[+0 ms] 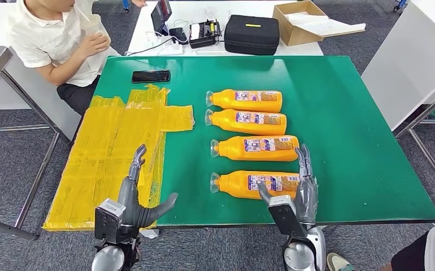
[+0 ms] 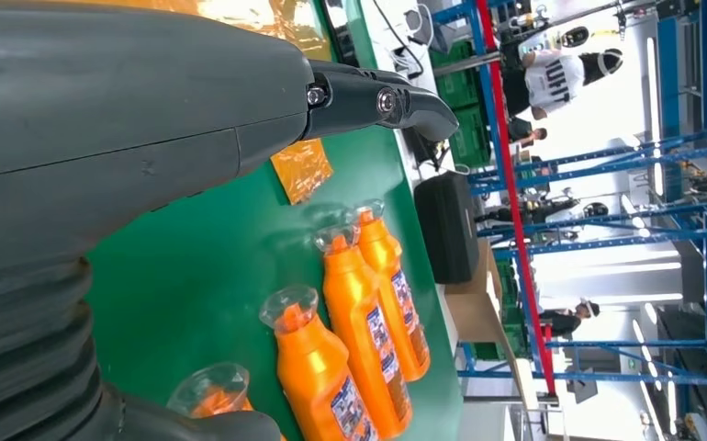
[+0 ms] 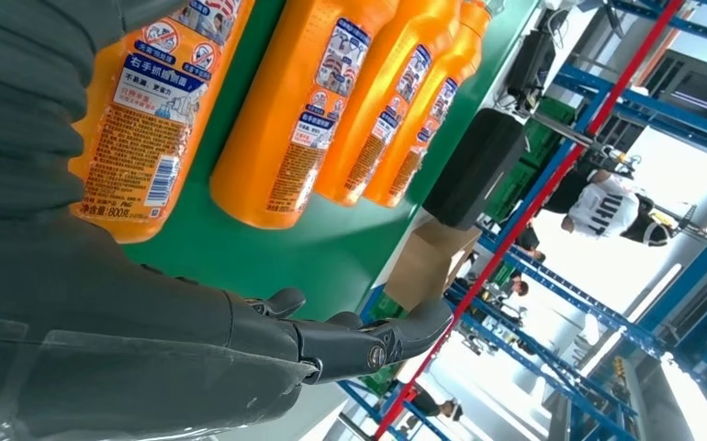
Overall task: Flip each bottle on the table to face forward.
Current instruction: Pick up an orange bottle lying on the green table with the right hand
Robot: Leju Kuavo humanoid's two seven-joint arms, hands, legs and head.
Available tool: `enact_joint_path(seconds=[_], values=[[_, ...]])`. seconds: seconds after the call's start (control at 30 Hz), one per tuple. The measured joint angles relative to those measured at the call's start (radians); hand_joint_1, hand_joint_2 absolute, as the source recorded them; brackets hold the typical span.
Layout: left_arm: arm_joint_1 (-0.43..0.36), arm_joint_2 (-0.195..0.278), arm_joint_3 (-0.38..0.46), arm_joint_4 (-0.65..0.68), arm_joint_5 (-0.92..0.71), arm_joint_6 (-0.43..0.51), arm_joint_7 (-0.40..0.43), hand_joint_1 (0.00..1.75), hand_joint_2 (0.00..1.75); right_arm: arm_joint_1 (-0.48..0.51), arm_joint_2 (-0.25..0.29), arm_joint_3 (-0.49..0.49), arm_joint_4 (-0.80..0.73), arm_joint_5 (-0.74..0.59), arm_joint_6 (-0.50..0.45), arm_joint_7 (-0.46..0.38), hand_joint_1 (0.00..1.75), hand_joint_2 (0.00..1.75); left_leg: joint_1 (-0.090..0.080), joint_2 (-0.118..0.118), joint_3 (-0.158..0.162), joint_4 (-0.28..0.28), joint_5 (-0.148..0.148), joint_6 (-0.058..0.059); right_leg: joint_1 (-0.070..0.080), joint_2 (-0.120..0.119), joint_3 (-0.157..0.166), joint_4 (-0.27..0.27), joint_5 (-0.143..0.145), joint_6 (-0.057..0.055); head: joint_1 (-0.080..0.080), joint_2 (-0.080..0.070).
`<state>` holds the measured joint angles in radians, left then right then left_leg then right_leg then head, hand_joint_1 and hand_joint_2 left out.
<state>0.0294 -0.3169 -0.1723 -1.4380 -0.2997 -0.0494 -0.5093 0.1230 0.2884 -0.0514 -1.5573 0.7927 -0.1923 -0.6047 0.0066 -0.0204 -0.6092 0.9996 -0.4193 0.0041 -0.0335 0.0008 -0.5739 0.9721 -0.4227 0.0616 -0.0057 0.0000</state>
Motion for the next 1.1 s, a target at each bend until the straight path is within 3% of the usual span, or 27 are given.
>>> enact_joint_path(seconds=[0.2, 0.4, 0.63, 0.83, 1.1], values=[[0.007, 0.000, -0.002, -0.010, -0.002, 0.000, 0.002, 0.00, 1.75, 0.004, 0.001, -0.002, -0.020, -0.046, 0.040, 0.017, 0.00, 1.75, 0.000, 0.000, 0.000, 0.000, 0.000, 0.000, 0.000, 0.000, 0.000, 0.000, 0.000, 0.000, 0.000, 0.000], [0.021, 0.000, -0.002, -0.011, -0.012, 0.012, 0.044, 0.00, 1.75, 0.012, -0.017, 0.006, -0.015, 0.257, -0.050, 0.160, 0.00, 1.75, 0.000, 0.000, 0.000, 0.000, 0.000, 0.000, 0.000, 0.000, 0.000, 0.000, 0.000, 0.000, 0.000, 0.000], [0.022, 0.000, -0.002, -0.011, -0.002, 0.014, 0.070, 0.00, 1.75, 0.018, -0.041, 0.019, -0.003, 0.321, -0.078, 0.189, 0.00, 1.75, 0.000, 0.000, 0.000, 0.000, 0.000, 0.000, 0.000, 0.000, 0.000, 0.000, 0.000, 0.000, 0.000, 0.000], [0.022, 0.000, -0.004, -0.009, 0.018, -0.002, 0.094, 0.00, 1.75, 0.032, -0.095, 0.062, -0.003, 0.449, -0.097, 0.254, 0.00, 1.75, 0.000, 0.000, 0.000, 0.000, 0.000, 0.000, 0.000, 0.000, 0.000, 0.000, 0.000, 0.000, 0.000, 0.000], [0.018, 0.000, -0.020, -0.002, 0.024, -0.015, 0.103, 0.00, 1.75, 0.034, -0.153, 0.116, -0.003, 0.480, -0.097, 0.294, 0.00, 1.75, 0.000, 0.000, 0.000, 0.000, 0.000, 0.000, 0.000, 0.000, 0.000, 0.000, 0.000, 0.000, 0.000, 0.000]])
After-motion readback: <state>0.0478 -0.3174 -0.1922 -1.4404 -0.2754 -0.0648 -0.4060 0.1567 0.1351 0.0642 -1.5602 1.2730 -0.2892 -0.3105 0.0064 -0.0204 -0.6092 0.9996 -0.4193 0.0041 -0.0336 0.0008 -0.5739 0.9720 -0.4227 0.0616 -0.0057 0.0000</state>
